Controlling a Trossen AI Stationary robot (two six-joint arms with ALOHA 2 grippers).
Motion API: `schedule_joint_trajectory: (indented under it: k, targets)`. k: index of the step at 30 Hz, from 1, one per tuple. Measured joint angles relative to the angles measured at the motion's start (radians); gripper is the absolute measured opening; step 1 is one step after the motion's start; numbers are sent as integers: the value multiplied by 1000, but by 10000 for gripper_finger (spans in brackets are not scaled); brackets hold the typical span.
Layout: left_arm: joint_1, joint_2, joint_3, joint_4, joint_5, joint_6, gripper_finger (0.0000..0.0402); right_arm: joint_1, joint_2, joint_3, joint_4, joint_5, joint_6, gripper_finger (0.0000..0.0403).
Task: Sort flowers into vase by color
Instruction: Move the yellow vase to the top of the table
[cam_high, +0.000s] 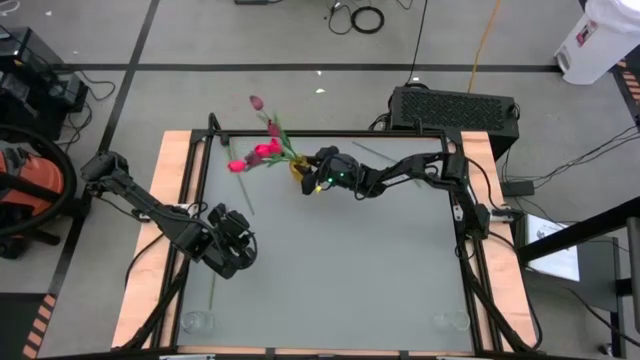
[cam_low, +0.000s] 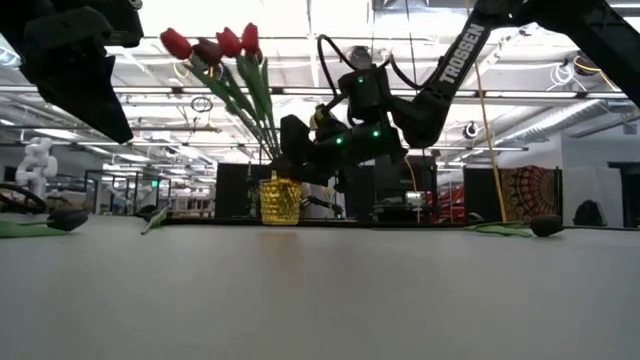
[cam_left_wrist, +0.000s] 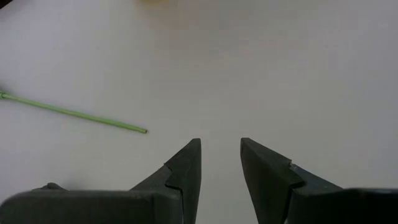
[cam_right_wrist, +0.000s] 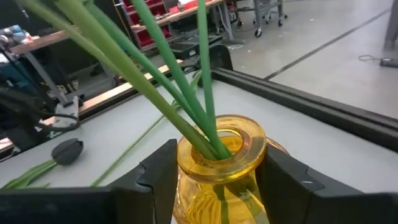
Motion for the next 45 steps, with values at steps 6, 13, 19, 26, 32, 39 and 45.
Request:
schedule_joint_trajectory:
  k: [6, 13, 19, 26, 32, 39, 45]
  targets:
    - [0, 0, 0, 0, -1, 1, 121, 0, 0, 0, -4, 6, -3, 176]
    - [0, 0, 0, 0, -3, 2, 121, 5, 0, 0, -23, 64, 87, 176]
    - [0, 0, 0, 0, -3, 2, 121, 16, 0, 1, -57, 65, 67, 176]
    - [0, 0, 0, -1, -3, 20, 121, 16, 0, 1, -56, 58, 87, 177]
    - [0, 0, 0, 0, -3, 21, 121, 15, 0, 1, -56, 57, 79, 184]
    - [0, 0, 0, 0, -2, 21, 121, 16, 0, 1, -62, 55, 83, 184]
    - [2, 0, 0, -1, -60, 73, 121, 16, 0, 1, -64, 53, 83, 185]
